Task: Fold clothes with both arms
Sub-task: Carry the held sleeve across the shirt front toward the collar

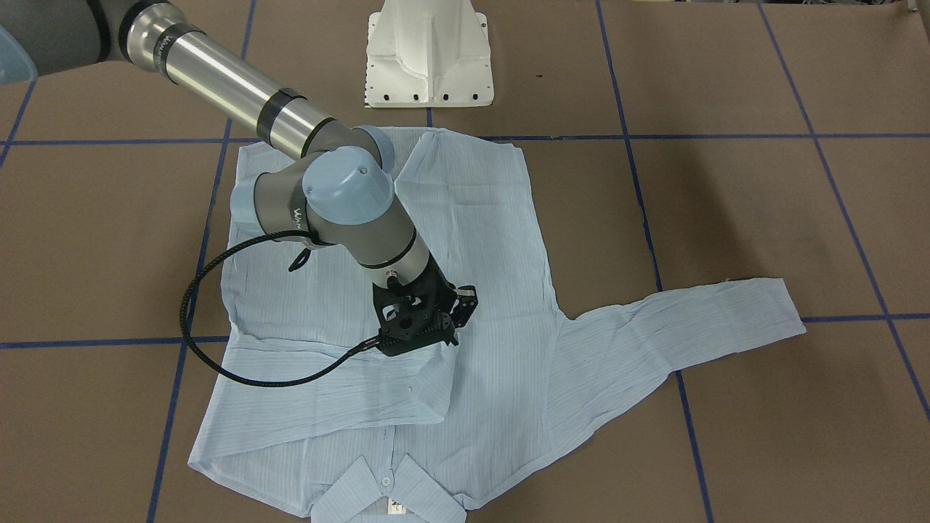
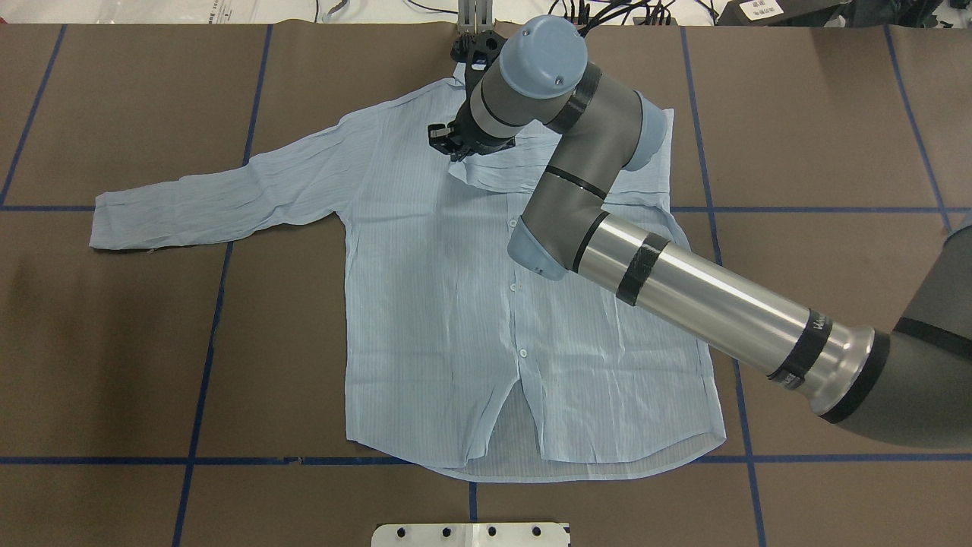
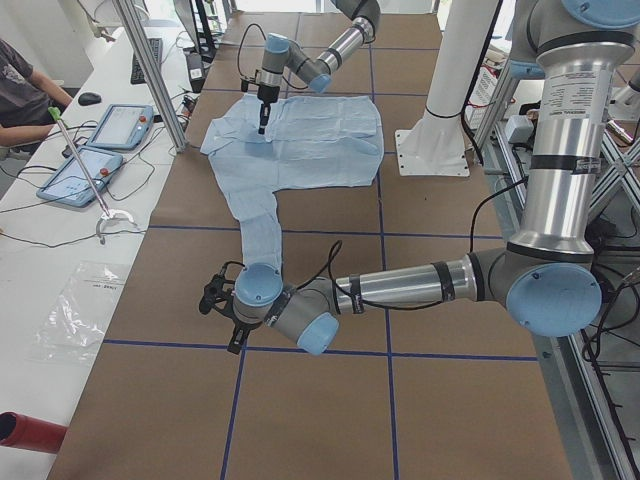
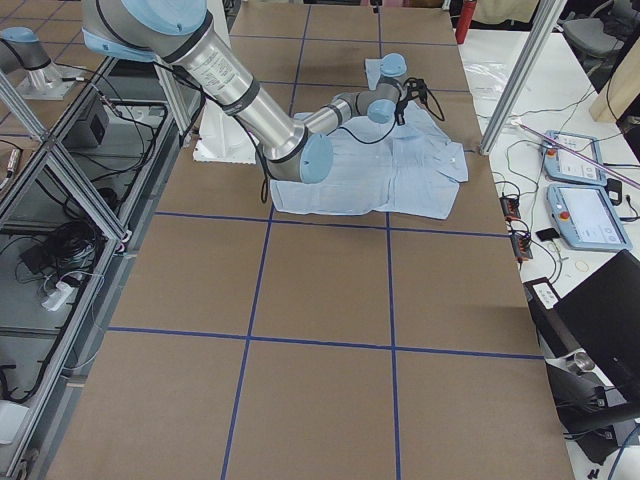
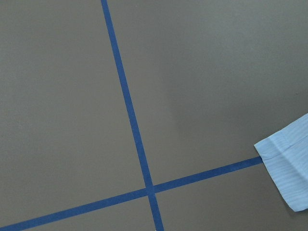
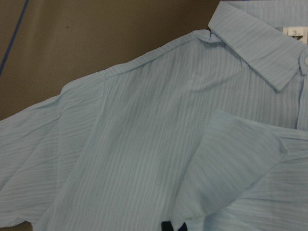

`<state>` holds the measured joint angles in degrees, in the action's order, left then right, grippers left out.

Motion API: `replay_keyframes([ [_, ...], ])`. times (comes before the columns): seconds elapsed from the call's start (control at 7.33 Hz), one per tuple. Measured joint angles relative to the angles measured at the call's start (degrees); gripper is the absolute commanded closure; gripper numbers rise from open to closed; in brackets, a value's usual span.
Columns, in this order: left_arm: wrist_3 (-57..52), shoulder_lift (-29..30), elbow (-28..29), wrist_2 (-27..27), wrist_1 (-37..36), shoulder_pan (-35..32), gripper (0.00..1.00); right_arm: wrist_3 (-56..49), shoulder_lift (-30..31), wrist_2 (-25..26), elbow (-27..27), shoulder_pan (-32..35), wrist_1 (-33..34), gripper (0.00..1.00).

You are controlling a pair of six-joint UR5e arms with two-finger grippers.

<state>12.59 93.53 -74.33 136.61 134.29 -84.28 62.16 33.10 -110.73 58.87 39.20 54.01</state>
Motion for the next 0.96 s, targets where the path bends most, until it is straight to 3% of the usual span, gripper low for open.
replay_keyframes([
  [0.14,0.0,0.0,0.0,0.0,0.0,0.0,0.00,-0.1,-1.8,1.1,-3.1,-1.1,0.0,0.00],
  [0.41,0.0,0.3,0.5,0.1,0.1,0.0,0.00,-0.1,-6.0,5.3,-6.7,-3.2,-0.1,0.00],
  [0.96,0.9,1.7,1.9,-0.6,0.2,0.4,0.00,0.3,-7.6,9.5,-6.7,-5.1,0.4,0.00],
])
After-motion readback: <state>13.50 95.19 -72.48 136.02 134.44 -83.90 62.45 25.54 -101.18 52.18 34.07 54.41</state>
